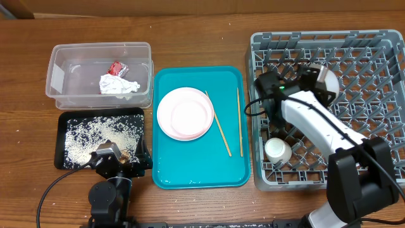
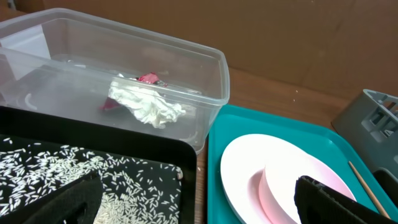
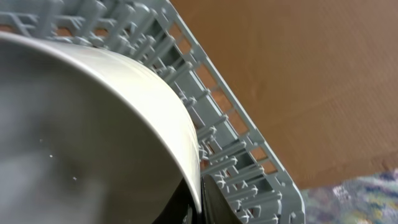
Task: Sort waste into correct bins and load items into the dishwasher
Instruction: 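Carry the white bowl into the grey rack and lower it, then move the right gripper back to the teal tray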
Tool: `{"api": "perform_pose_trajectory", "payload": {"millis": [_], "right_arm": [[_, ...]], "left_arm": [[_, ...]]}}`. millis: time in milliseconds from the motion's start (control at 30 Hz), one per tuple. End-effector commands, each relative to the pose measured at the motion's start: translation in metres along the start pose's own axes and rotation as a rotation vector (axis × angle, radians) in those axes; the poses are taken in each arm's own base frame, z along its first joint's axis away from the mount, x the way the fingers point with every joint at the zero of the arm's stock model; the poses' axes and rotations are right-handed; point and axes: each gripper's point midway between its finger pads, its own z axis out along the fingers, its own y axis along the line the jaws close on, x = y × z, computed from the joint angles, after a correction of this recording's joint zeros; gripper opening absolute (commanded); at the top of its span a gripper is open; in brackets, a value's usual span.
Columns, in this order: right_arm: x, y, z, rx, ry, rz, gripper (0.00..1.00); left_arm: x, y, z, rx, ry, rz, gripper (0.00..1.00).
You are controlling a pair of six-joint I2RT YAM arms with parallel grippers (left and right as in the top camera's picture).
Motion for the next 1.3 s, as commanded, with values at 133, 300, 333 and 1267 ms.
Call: {"api": "perform_pose_trajectory", "payload": {"millis": [133,300,333,1267], "right_arm": [[-0.016,-0.005,0.002,0.049,-0.043,0.017,0.04],[-0.006,-0.014,0.027,0.071,0.046,0.052,0.04],[0.000,-0.014,0.033,0.060,0.085,0.058,0.04],[-0.004,-0.017,-0.029,-0.072,0.153,0.109,0.59]], "left_arm": [[-0.002,0.003,0.000,-0.013,-0.014,-0.011,1.00],[-0.002,0.003,0.000,-0.013,-0.014,-0.011,1.00],[-0.002,0.003,0.000,-0.013,-0.015,-0.011,1.00],[-0.002,0.003,0.000,-0.013,-0.014,-0.011,1.00]]}}
